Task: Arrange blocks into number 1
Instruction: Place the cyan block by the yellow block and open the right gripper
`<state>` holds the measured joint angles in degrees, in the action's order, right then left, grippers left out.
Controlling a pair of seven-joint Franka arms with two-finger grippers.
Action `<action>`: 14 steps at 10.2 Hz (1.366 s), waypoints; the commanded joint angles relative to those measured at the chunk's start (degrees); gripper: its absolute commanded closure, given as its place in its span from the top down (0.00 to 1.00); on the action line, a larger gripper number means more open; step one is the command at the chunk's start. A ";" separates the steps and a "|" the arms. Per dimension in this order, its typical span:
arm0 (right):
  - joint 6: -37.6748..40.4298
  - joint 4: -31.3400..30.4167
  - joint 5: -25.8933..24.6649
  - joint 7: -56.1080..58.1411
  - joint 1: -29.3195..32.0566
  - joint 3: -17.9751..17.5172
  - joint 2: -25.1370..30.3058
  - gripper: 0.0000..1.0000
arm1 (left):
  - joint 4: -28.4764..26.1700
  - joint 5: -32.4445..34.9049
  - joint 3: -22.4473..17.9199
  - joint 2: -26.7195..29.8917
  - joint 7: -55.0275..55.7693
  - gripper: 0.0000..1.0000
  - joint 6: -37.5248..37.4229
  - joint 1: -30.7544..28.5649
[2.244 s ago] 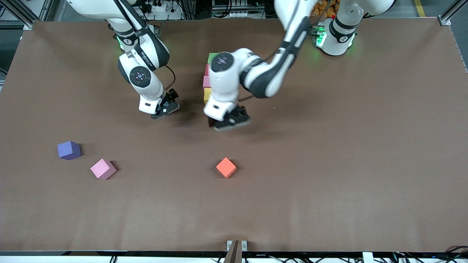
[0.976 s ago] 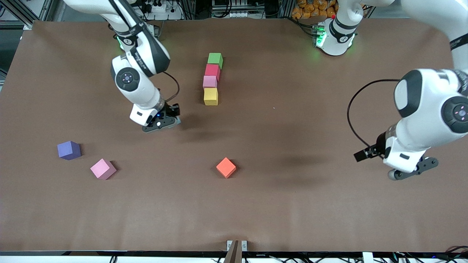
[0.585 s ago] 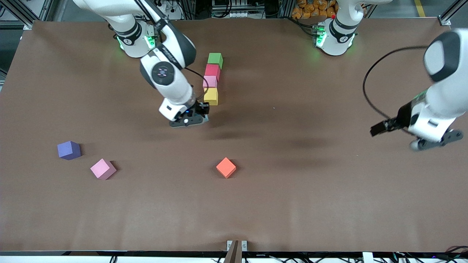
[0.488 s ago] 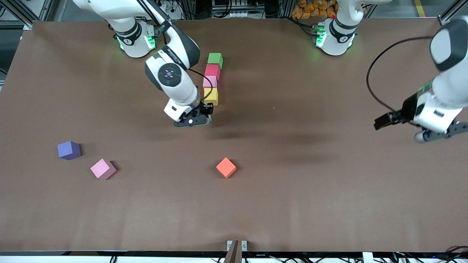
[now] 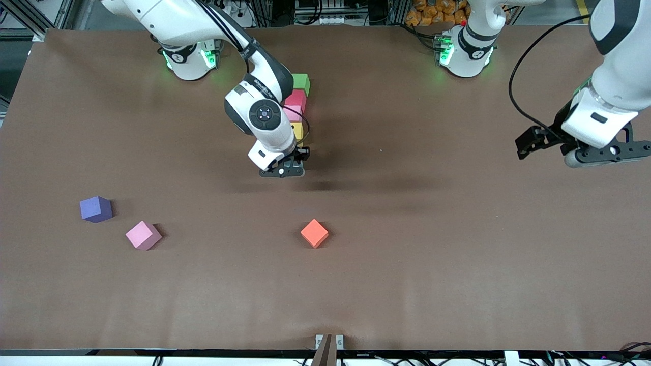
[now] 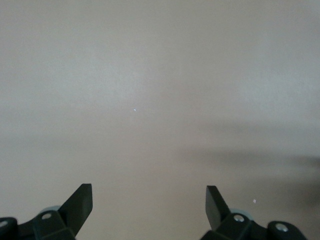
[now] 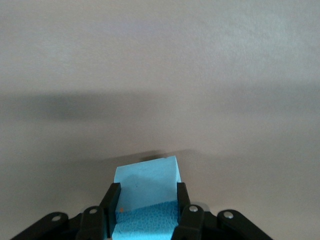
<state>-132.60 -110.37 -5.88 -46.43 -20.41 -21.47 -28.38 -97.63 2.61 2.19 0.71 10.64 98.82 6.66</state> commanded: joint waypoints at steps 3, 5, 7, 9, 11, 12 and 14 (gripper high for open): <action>1.20 1.48 -0.53 -4.80 -0.77 0.47 -2.38 0.00 | 7.97 -1.99 0.44 0.25 -5.63 1.00 -10.03 -0.51; 2.16 1.21 -0.36 -6.63 -0.77 0.47 -2.47 0.00 | 9.65 -2.35 0.27 0.25 -5.63 1.00 -10.75 -0.60; 2.70 0.60 -0.36 -7.79 -1.12 0.38 -2.56 0.00 | 9.74 -2.35 0.18 -0.27 -5.36 1.00 -10.58 -0.59; 1.74 0.42 -0.27 -7.79 -1.65 0.46 -3.52 0.00 | 9.83 -2.70 0.09 -0.71 -5.28 1.00 -10.40 -0.68; 1.29 0.34 -0.36 -7.79 -1.92 0.47 -4.05 0.12 | 10.00 -2.88 -0.26 -0.63 -4.05 1.00 -10.49 -0.60; 1.20 0.25 -0.36 -7.71 -1.83 0.47 -4.05 0.71 | 11.22 -2.79 -0.44 -0.80 -2.91 1.00 -10.49 -0.60; 1.90 0.25 -0.62 -6.39 -1.22 0.47 -2.40 1.00 | 11.85 -2.96 -0.52 -0.98 -2.81 1.00 -10.49 -0.77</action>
<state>-130.79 -110.28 -5.88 -52.84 -21.43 -21.37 -31.59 -87.59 1.00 1.70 0.30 7.32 89.41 6.33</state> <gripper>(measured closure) 0.264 0.000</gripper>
